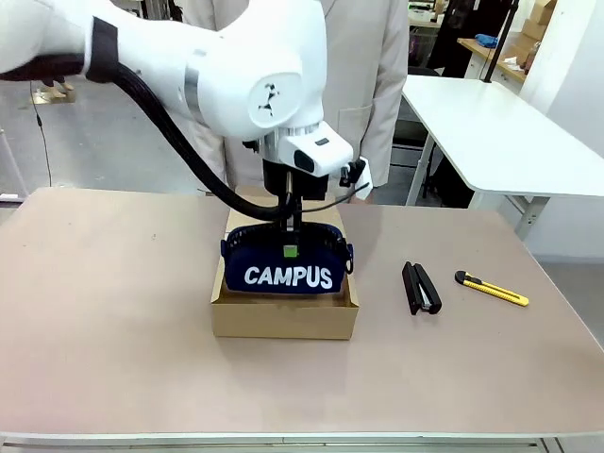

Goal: Pack the item into the box.
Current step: Pick up the item indicated by the person and place it inside the Mailer Box.

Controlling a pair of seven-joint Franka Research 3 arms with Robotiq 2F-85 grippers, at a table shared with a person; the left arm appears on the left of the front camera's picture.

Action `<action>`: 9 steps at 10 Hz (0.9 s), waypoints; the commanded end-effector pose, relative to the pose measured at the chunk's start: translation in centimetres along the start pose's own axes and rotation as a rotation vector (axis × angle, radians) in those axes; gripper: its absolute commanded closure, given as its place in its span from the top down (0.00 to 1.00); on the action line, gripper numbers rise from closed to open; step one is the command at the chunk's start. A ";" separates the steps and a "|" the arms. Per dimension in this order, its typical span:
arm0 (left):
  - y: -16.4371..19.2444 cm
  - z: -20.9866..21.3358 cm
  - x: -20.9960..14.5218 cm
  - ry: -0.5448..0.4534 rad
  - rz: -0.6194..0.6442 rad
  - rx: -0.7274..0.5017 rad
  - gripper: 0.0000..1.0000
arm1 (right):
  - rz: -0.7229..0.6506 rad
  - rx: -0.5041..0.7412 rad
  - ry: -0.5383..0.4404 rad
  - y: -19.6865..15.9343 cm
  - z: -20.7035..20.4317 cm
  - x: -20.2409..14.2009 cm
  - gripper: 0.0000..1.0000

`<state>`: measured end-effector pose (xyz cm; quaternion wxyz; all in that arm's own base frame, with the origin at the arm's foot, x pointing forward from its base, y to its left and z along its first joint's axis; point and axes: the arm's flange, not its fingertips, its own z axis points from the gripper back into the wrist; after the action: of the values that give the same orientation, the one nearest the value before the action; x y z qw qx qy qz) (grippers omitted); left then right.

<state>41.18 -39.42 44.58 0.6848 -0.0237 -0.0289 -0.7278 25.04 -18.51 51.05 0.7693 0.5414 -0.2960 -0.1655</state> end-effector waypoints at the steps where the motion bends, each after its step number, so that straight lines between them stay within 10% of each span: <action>1: -0.2 -1.7 0.1 0.022 0.006 0.034 0.12 | 0.024 0.022 -0.011 0.1 -0.1 0.3 1.00; 9: 2.3 -7.1 0.0 0.013 0.004 0.033 0.12 | 0.024 0.022 -0.011 0.1 -0.1 0.3 1.00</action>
<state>43.57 -40.16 37.68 0.6874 -0.0165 -0.0275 -0.7256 25.04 -18.50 51.05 0.7693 0.5415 -0.2959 -0.1653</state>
